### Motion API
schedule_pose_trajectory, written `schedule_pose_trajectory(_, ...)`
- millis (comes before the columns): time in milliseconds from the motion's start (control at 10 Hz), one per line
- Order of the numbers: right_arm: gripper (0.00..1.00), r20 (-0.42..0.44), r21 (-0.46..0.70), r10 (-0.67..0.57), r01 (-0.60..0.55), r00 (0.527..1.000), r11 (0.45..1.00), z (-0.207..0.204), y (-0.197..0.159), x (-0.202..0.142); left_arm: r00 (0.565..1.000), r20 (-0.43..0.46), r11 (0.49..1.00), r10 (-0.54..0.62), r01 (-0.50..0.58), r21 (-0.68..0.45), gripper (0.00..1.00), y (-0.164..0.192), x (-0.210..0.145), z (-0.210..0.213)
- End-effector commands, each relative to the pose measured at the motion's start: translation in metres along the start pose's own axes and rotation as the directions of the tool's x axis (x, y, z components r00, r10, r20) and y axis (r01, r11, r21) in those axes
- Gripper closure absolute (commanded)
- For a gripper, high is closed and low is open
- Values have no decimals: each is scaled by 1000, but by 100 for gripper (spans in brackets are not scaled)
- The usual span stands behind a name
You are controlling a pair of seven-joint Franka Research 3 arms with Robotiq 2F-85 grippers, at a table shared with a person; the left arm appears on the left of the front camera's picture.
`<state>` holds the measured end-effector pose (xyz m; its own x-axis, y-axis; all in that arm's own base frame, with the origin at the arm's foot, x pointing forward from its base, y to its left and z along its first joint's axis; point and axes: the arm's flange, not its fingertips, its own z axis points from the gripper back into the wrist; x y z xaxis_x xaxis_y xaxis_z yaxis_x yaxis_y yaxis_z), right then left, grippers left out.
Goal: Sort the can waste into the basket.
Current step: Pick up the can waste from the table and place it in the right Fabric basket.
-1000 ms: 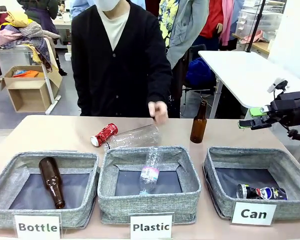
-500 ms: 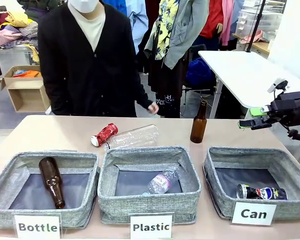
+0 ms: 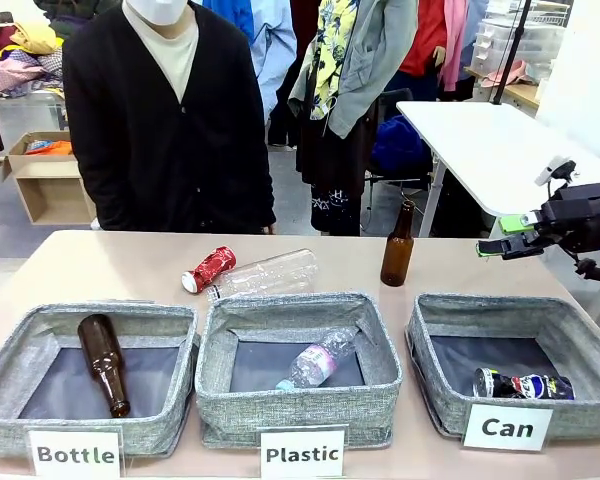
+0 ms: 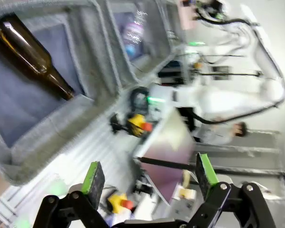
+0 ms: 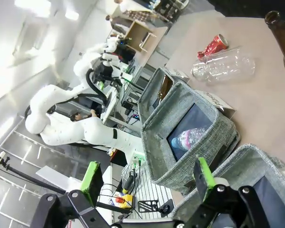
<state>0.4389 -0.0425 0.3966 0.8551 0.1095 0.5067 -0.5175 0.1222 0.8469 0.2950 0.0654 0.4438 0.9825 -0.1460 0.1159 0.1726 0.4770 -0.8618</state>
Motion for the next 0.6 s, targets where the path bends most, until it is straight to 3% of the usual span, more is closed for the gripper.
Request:
schedule_pose_trajectory(0, 0, -11, -7, 20, -20, 1000, 1000, 1, 2, -1, 999, -35, 954, -5, 15, 299, 0, -53, 31, -53)
schedule_pose_trajectory(100, 0, -11, -7, 20, -20, 1000, 1000, 1, 2, -1, 999, -23, 917, -24, 31, 399, 0, -64, 48, -75)
schedule_pose_trajectory(200, 0, -11, -7, 20, -20, 1000, 1000, 1, 2, -1, 986, 125, 883, -111, 41, 467, 0, -74, 61, -95)
schedule_pose_trajectory(300, 0, -11, -7, 20, -20, 1000, 1000, 1, 2, -1, 950, 188, 849, -250, 121, 515, 0, -84, 66, -118)
schedule_pose_trajectory(500, 0, -11, -7, 20, -20, 1000, 1000, 1, 2, -1, 879, 200, 731, -433, 213, 648, 0, -93, 70, -147)
